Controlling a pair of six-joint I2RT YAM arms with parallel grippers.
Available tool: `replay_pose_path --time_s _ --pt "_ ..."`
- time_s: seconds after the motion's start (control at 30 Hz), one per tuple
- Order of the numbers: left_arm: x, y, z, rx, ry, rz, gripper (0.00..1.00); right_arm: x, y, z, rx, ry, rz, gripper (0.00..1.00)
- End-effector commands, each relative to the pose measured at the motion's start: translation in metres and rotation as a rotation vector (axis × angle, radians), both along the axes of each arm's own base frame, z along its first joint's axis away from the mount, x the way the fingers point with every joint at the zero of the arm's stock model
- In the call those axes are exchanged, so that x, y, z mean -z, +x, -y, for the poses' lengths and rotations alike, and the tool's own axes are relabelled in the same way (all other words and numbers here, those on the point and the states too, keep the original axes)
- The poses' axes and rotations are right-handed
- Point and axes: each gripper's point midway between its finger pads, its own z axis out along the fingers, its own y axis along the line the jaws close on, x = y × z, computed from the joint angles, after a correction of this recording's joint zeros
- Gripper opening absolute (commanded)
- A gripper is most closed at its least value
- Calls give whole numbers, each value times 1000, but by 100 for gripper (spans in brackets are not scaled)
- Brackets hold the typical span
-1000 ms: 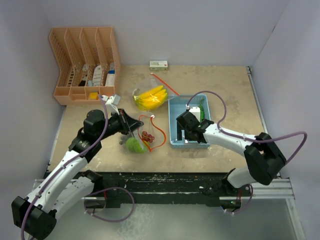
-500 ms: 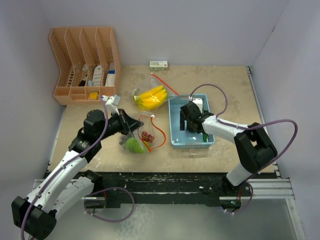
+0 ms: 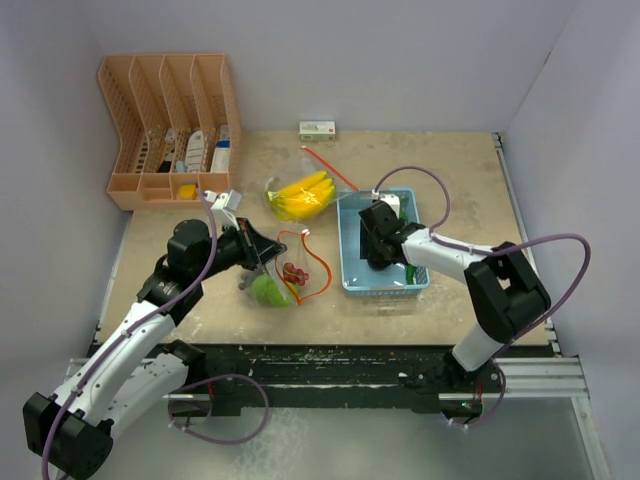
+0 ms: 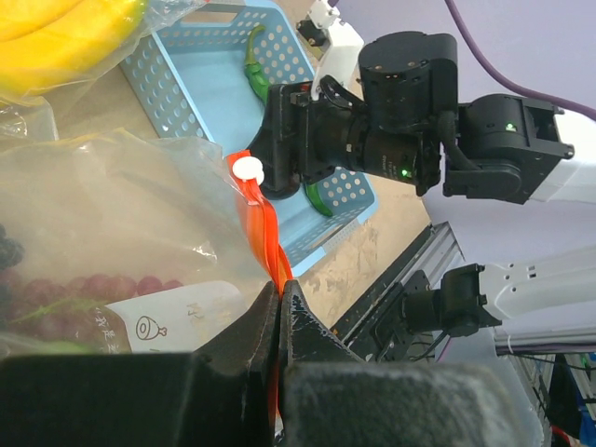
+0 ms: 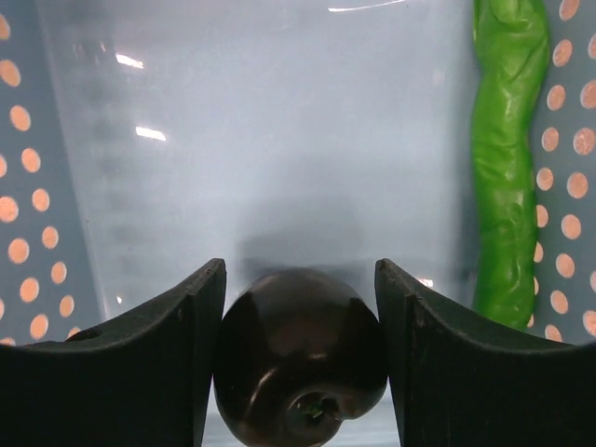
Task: Place the food in the zip-top bag and seal the zipper
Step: Pick up the fake fruit from the bin, then place the fake fruit in the zipper food storage bag.
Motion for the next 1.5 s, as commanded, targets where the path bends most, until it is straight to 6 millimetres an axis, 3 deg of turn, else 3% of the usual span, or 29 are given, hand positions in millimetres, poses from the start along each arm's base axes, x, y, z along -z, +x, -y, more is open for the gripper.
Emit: replay_pose_path --time_s 0.0,0.13,0.2,0.4,0.5,0.63,0.93,1.07,1.23,1.47 --pt "-30 3 2 8 -29 96 0 -25 -5 1 3 47 32 27" --pt "-29 3 3 11 -35 92 0 -65 -9 2 -16 93 110 15" --pt "-31 3 3 11 -39 94 0 -93 -11 -10 -76 174 168 13" --pt "-34 4 4 9 -50 94 0 -184 -35 -78 -323 509 361 10" --pt "-35 5 6 13 -60 93 0 -206 -56 -123 -432 605 399 10" --pt "-33 5 8 18 -65 81 0 -212 -76 -169 -534 708 395 10" --pt "-32 7 8 11 -70 74 0 -195 -84 -208 -594 715 351 11" --pt "-31 6 9 16 -77 71 0 -176 -69 -217 -520 653 356 29" --pt "-35 4 8 18 -77 78 0 -191 -58 -229 -475 638 410 66" --pt "-33 5 6 9 -72 80 0 -201 -68 -208 -458 567 433 96"
